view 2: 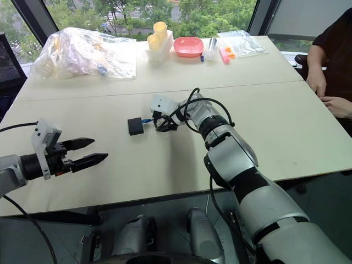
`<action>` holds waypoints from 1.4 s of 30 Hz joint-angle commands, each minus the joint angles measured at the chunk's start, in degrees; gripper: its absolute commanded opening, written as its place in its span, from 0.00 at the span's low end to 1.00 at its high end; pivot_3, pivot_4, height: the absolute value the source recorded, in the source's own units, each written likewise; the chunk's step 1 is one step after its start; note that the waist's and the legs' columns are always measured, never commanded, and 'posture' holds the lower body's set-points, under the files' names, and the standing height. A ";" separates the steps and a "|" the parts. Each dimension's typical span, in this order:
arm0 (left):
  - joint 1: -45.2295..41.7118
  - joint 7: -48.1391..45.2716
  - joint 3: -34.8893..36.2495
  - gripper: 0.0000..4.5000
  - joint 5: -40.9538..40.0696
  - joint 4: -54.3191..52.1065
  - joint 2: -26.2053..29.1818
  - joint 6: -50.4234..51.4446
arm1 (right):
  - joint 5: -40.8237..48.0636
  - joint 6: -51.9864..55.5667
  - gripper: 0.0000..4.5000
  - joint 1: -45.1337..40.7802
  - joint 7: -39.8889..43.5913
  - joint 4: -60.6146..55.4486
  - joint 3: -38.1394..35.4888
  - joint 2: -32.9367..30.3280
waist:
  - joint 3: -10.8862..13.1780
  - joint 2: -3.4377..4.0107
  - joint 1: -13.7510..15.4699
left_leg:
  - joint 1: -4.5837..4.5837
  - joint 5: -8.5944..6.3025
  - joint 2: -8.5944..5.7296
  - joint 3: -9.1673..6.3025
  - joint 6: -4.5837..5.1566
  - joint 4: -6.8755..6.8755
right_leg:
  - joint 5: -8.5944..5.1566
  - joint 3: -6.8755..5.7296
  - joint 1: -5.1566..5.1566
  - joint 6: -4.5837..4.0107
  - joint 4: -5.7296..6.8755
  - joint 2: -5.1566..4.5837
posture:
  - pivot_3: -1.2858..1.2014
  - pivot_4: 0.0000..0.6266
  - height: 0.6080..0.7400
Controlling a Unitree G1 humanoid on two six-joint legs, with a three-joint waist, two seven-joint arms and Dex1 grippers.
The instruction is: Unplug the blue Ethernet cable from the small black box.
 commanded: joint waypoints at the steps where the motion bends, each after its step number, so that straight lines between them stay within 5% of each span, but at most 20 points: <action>1: 3.11 2.54 5.63 1.00 -1.55 -4.62 -0.75 0.61 | -2.46 3.97 0.23 0.26 4.11 1.41 -0.36 1.14 | -0.02 -0.02 -0.21 | 0.16 0.01 -0.01 0.01 -0.01 -0.09 | -0.02 0.02 0.12 -0.04 0.00 0.00 | 0.52 0.24 1.00; 3: 5.01 3.04 7.63 1.00 -2.09 -5.29 -0.86 0.80 | -3.20 4.33 0.02 0.80 5.55 1.36 -0.53 1.16 | -0.04 0.01 -0.26 | 0.24 0.01 0.01 -0.05 -0.01 -0.19 | -0.09 -0.02 0.15 -0.15 0.02 0.03 | 0.52 0.24 1.00; 11: 2.34 1.92 6.37 1.00 -1.10 -0.48 0.71 -1.39 | -6.29 -8.76 0.02 -2.09 -7.96 -1.59 -1.68 -2.14 | -0.06 0.02 -0.41 | 0.19 0.01 -0.02 -0.09 -0.07 -0.26 | -0.15 -0.08 0.07 -0.28 0.02 -0.02 | 0.52 0.24 1.00; 15: -9.02 -1.88 1.38 1.00 -0.07 11.50 3.26 -3.60 | -9.11 -18.72 0.02 -3.40 -12.72 -8.70 -0.73 -9.42 | 0.05 0.13 0.40 | -0.09 0.11 -0.05 -0.06 -0.22 -0.27 | -0.15 -0.08 -0.23 -0.28 -0.01 -0.04 | 0.52 0.24 1.00; 18: -22.75 -6.71 -5.17 1.00 2.27 24.92 4.36 -5.88 | -7.94 -22.27 0.02 2.11 -10.66 -24.43 -1.65 -15.32 | 0.03 0.09 0.59 | -0.37 0.16 -0.08 -0.08 -0.26 -0.28 | -0.16 -0.12 -0.37 -0.22 -0.06 -0.02 | 0.52 0.24 1.00; 23: -48.17 -18.58 -17.52 1.00 9.31 51.52 -1.34 -12.77 | -6.29 -16.65 0.02 14.80 -9.17 -53.07 -4.45 -21.41 | -0.02 0.01 0.76 | -0.43 0.15 -0.06 -0.11 -0.25 -0.33 | -0.08 -0.16 -0.36 0.14 -0.03 0.08 | 0.52 0.24 1.00; 29: -67.37 -36.84 -22.78 1.00 13.24 78.17 -9.41 -15.84 | -5.87 -9.47 0.02 18.58 -10.55 -64.62 -6.76 -22.45 | 0.00 -0.01 0.46 | -0.56 0.17 -0.07 -0.08 -0.23 -0.14 | -0.08 -0.12 -0.44 0.15 -0.02 0.13 | 0.52 0.24 1.00; 32: -71.73 -43.27 -24.27 1.00 15.72 84.15 -10.69 -17.66 | -5.53 -7.17 0.02 18.71 -10.11 -66.39 -7.71 -23.36 | 0.00 -0.01 0.44 | -0.56 0.17 -0.06 -0.11 -0.22 -0.14 | -0.10 -0.12 -0.46 0.15 0.02 0.17 | 0.52 0.24 1.00; 42: -76.93 -40.10 -20.19 1.00 19.87 94.53 -15.76 -25.58 | -1.30 0.14 0.02 19.29 -9.82 -71.00 -11.03 -24.31 | 0.00 -0.02 0.85 | -0.69 0.17 -0.07 -0.16 -0.21 -0.09 | -0.12 -0.09 -0.53 0.19 0.10 0.15 | 0.52 0.24 1.00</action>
